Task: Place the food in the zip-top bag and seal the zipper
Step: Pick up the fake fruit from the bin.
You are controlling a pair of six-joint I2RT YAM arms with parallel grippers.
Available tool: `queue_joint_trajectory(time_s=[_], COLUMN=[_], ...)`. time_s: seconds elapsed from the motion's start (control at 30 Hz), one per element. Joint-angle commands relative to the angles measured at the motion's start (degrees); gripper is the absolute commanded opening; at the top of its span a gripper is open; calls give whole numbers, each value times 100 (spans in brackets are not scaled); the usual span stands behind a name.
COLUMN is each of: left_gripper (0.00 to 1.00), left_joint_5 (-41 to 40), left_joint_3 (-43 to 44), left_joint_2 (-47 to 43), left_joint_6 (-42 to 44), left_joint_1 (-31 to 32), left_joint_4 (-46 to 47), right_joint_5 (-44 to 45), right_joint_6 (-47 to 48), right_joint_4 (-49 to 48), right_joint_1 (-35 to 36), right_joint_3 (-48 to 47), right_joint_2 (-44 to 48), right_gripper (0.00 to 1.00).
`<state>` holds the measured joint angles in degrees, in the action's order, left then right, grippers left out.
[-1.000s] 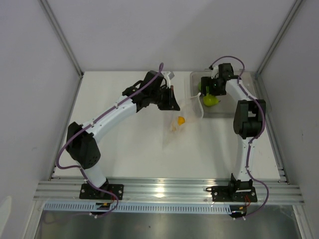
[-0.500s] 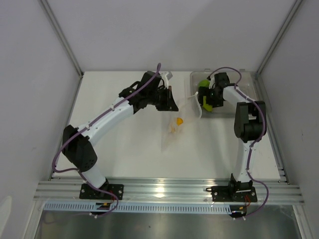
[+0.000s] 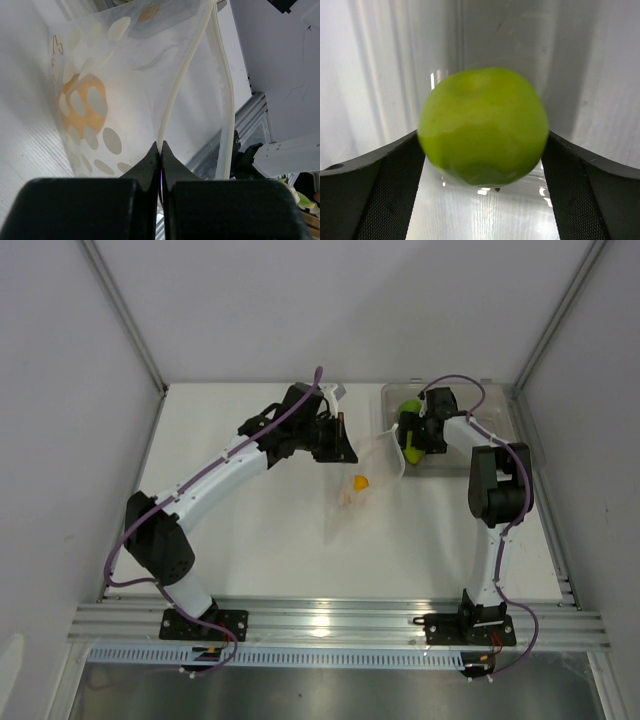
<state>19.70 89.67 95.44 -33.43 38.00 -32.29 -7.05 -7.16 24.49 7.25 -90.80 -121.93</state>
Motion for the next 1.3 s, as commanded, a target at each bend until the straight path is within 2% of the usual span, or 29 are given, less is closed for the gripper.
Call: queue_joint_trajectory(time_s=[0.0,0.23,0.47,0.6,0.63,0.73,1.07,1.1,1.27], left_gripper=[1,1,1,1,1,1,1,1,1], left_joint_5=[-28,-37,-37,-107,-177,-256,-230,-265,-371], left_joint_3=[-11,-19,-2,-11,-11,51,77,86,165], left_joint_2=[-52,98,168,212,229,291,467,467,476], left_joint_6=[73,91,82,109,117,161,179,196,284], left_joint_1=[-20,-21,-12,-21,-21,-20,-21,-21,-21], left_joint_4=[74,92,109,92,92,57,118,109,13], right_joint_5=[292,222,-33,-165,-209,-279,-315,-271,-69], right_joint_6=[-233,-207,-242,-339,-356,-497,-734,-743,-848], right_joint_4=[-208,-208,-296,-261,-261,-287,-270,-226,3], right_joint_1=[-39,-74,-48,-65,-65,-83,-171,-171,-136], right_joint_3=[-59,-262,-315,-403,-412,-342,194,247,817], right_joint_2=[117,-24,-103,-182,-191,-130,1117,1397,2233], right_gripper=[94,98,89,72,52,25,19,15,8])
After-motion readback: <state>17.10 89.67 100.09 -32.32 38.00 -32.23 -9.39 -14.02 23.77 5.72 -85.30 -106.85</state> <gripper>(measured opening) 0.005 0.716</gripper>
